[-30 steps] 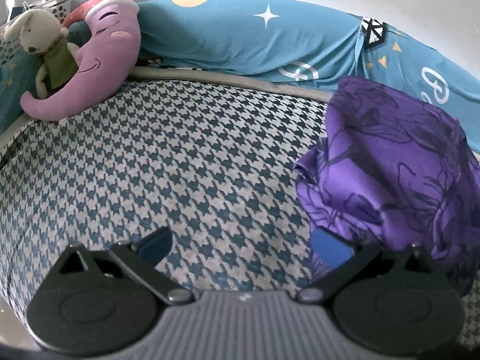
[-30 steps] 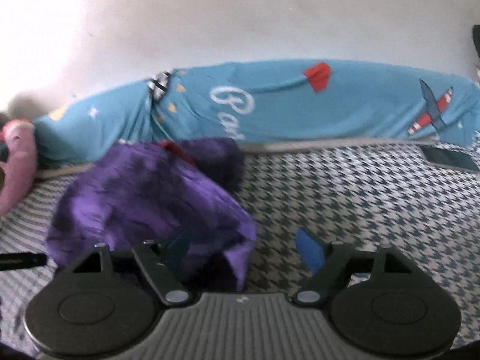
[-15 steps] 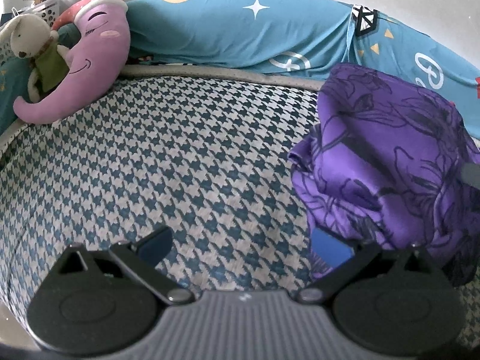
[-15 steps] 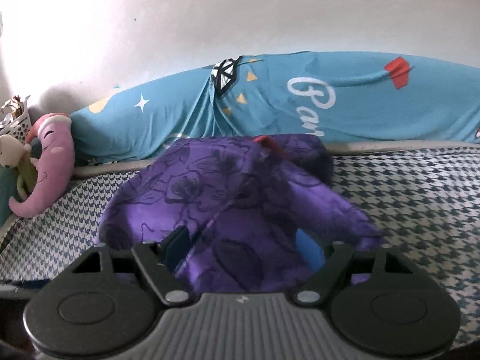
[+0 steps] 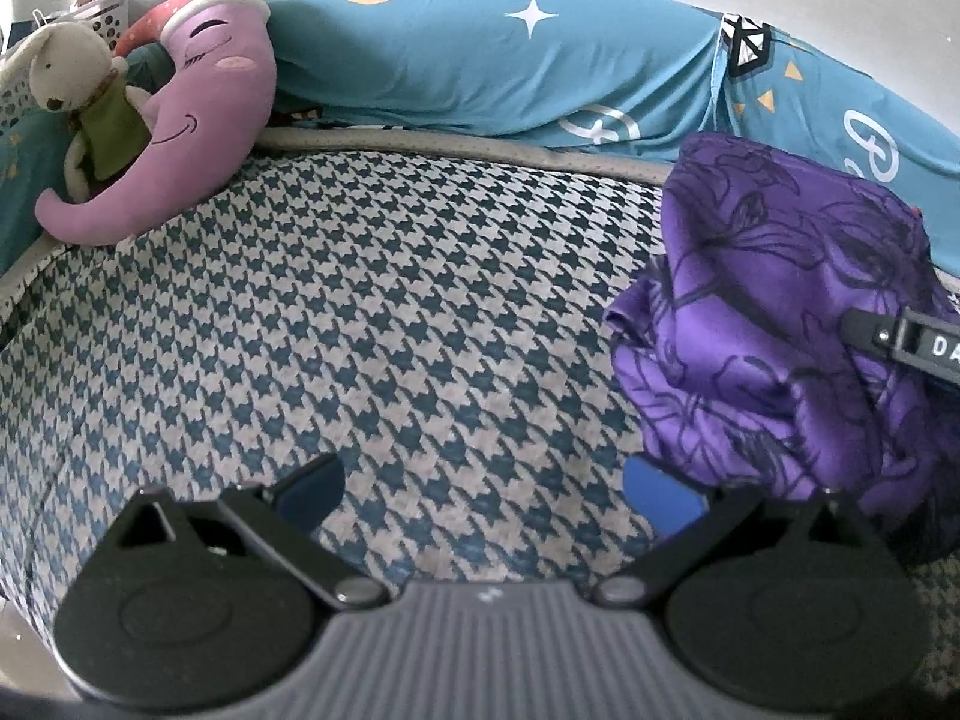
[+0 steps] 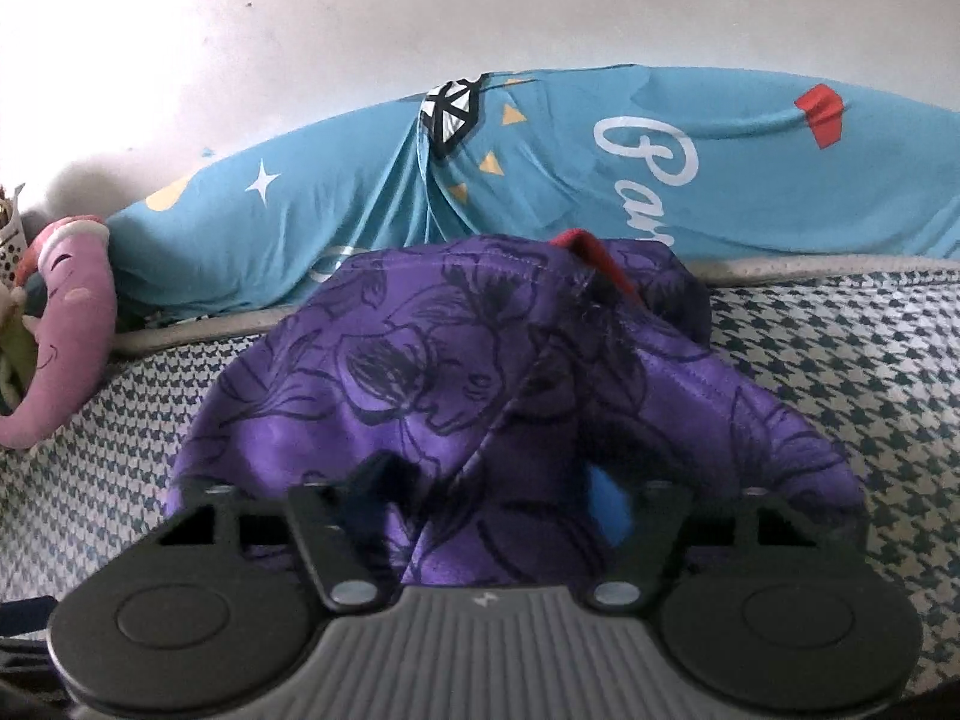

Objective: Fold clothes

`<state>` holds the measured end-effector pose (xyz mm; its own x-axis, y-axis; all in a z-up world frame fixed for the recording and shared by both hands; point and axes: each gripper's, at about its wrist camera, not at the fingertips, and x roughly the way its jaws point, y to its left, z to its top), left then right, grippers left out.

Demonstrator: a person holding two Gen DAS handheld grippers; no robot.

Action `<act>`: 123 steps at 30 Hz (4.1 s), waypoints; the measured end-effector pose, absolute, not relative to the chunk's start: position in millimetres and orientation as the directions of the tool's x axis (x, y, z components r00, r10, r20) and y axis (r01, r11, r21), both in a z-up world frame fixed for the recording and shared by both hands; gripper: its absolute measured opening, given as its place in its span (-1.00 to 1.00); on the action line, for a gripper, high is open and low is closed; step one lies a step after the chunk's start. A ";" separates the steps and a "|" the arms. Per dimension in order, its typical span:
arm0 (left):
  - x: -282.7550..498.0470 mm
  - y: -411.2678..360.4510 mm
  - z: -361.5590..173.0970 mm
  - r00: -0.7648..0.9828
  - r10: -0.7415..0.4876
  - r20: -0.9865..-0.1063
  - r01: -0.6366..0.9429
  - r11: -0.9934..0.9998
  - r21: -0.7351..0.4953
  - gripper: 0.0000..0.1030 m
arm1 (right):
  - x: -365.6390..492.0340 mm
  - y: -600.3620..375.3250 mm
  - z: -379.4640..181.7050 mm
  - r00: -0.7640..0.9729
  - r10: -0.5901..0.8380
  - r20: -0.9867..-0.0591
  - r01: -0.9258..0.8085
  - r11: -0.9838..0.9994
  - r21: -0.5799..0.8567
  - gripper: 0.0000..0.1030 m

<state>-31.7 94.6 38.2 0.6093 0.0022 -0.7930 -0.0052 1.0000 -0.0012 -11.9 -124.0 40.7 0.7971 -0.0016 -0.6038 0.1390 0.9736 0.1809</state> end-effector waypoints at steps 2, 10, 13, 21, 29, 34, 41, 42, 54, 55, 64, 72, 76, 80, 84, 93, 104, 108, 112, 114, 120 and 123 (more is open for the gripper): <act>-31.1 94.5 38.4 0.610 0.005 -0.792 -0.008 1.000 0.000 1.00 | -14.6 -126.7 43.9 0.799 0.010 -0.601 0.138 0.970 0.200 -0.31; -29.1 96.6 40.0 0.617 0.012 -0.787 -0.027 1.000 -0.005 1.00 | -54.3 -154.5 77.0 0.837 -0.073 -0.543 0.215 0.955 0.203 -0.79; -32.0 94.4 40.9 0.621 0.011 -0.784 -0.022 1.000 -0.004 1.00 | -72.8 -173.3 87.0 0.822 -0.177 -0.541 0.306 0.939 0.158 -0.80; -44.6 76.5 41.6 0.625 -0.030 -0.780 0.036 0.999 -0.010 1.00 | -116.7 -225.8 100.0 0.707 -0.364 -0.606 0.504 0.861 0.071 -0.80; -54.2 44.8 40.0 0.639 -0.082 -0.764 0.113 0.994 -0.012 1.00 | -147.6 -255.0 114.6 0.744 -0.380 -0.549 0.515 0.850 0.110 -0.33; -55.0 32.0 45.1 0.658 -0.122 -0.743 0.133 0.990 -0.045 1.00 | -143.0 -246.0 111.6 0.800 -0.244 -0.548 0.393 0.903 0.172 -0.31; -60.5 18.3 54.1 0.677 -0.200 -0.708 0.191 0.977 -0.093 1.00 | -118.2 -222.5 102.7 0.851 -0.106 -0.515 0.255 0.940 0.228 0.01; -60.2 15.7 53.2 0.673 -0.208 -0.710 0.200 0.975 -0.096 1.00 | -112.8 -220.0 101.7 0.852 -0.092 -0.516 0.245 0.940 0.237 0.06; -56.3 -10.7 27.9 0.612 -0.211 -0.762 0.264 0.963 -0.055 1.00 | -56.2 -197.9 65.6 0.784 -0.092 -0.615 0.282 0.934 0.221 0.37; -55.3 -11.8 25.5 0.605 -0.210 -0.768 0.267 0.962 -0.053 1.00 | -55.6 -197.2 63.3 0.775 -0.103 -0.623 0.291 0.934 0.209 0.28; -52.0 -13.9 12.7 0.579 -0.181 -0.795 0.250 0.968 -0.038 1.00 | -83.2 -233.8 59.5 0.719 -0.230 -0.656 0.470 0.857 0.214 -0.81; -49.5 0.8 12.1 0.600 -0.083 -0.796 0.172 0.985 0.027 1.00 | -132.1 -283.2 70.6 0.651 -0.395 -0.648 0.637 0.748 0.184 -0.77; -38.9 13.7 4.4 0.577 0.034 -0.816 0.072 0.993 0.092 0.99 | -145.1 -289.5 80.4 0.717 -0.379 -0.585 0.590 0.777 0.220 -0.72; -32.2 30.3 4.6 0.561 -0.005 -0.828 0.028 1.000 0.012 1.00 | -138.4 -284.3 80.2 0.775 -0.276 -0.568 0.499 0.818 0.284 -0.64; -35.5 30.7 10.4 0.575 -0.048 -0.816 0.057 0.998 -0.018 1.00 | -126.2 -270.1 77.6 0.815 -0.200 -0.544 0.413 0.859 0.303 -0.32; -46.7 20.2 24.4 0.596 -0.164 -0.786 0.166 0.983 -0.079 1.00 | -84.1 -240.2 61.7 0.855 -0.094 -0.510 0.252 0.935 0.250 0.44; -48.5 14.8 24.8 0.601 -0.160 -0.783 0.217 0.976 -0.034 1.00 | -22.2 -218.0 42.5 0.832 -0.092 -0.548 0.205 0.967 0.149 0.62; -47.6 18.8 24.4 0.601 -0.147 -0.785 0.212 0.977 -0.020 1.00 | -9.0 -213.9 36.0 0.816 -0.121 -0.565 0.227 0.966 0.121 0.38; -44.9 22.7 23.2 0.599 -0.135 -0.789 0.205 0.979 -0.012 1.00 | -3.1 -219.3 32.5 0.808 -0.125 -0.576 0.257 0.954 0.153 -0.46; -43.8 24.6 23.0 0.602 -0.126 -0.789 0.199 0.980 -0.005 1.00 | -5.7 -226.7 34.5 0.812 -0.115 -0.573 0.278 0.938 0.205 -0.63; -40.5 29.3 24.1 0.604 -0.116 -0.788 0.174 0.985 -0.012 1.00 | -30.8 -243.9 58.5 0.856 -0.166 -0.490 0.337 0.897 0.285 -0.70; -40.0 29.1 23.9 0.605 -0.113 -0.788 0.167 0.986 -0.013 1.00 | -46.9 -252.5 73.6 0.876 -0.186 -0.446 0.348 0.884 0.314 -0.71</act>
<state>-40.0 29.1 23.9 0.6048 -0.1131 -0.7883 0.1675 0.9858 -0.0129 -46.9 -252.5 73.6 0.8756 -0.1862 -0.4457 0.3476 0.8836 0.3137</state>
